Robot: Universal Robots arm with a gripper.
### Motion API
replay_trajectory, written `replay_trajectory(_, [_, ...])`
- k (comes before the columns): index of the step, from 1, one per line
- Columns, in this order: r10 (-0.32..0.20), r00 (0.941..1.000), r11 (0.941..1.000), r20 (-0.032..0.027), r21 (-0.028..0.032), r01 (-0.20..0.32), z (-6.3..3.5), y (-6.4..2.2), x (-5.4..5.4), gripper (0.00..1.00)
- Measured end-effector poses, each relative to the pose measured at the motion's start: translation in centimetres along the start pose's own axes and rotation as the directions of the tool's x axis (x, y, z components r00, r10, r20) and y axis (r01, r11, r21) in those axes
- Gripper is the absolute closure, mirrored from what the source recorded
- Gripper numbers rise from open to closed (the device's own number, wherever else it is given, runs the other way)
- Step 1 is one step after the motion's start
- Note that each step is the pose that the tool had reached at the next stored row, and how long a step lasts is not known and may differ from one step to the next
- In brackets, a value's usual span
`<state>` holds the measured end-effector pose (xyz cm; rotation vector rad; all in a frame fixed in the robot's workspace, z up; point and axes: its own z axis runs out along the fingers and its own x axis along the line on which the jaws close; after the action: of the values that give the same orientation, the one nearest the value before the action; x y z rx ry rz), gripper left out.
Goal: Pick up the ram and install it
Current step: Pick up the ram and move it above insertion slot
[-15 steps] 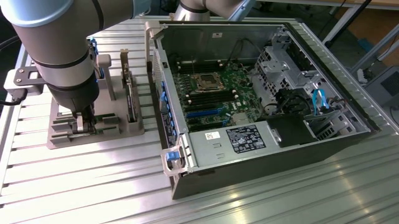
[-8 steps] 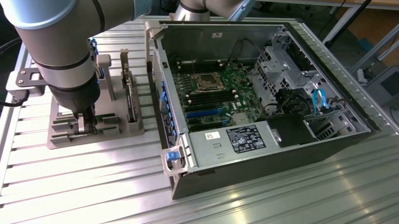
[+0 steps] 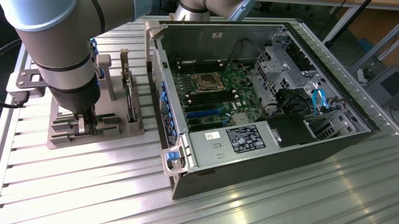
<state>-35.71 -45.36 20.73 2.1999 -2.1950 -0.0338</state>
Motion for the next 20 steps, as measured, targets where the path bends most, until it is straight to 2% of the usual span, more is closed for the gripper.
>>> replay_trajectory(9, [0.0,1.0,1.0,-0.0001,-0.0002,0.0,0.02,0.0,0.48,0.7])
replay_trajectory(20, [0.0,1.0,1.0,0.0001,-0.0002,0.0,0.01,-0.23,0.49,0.7])
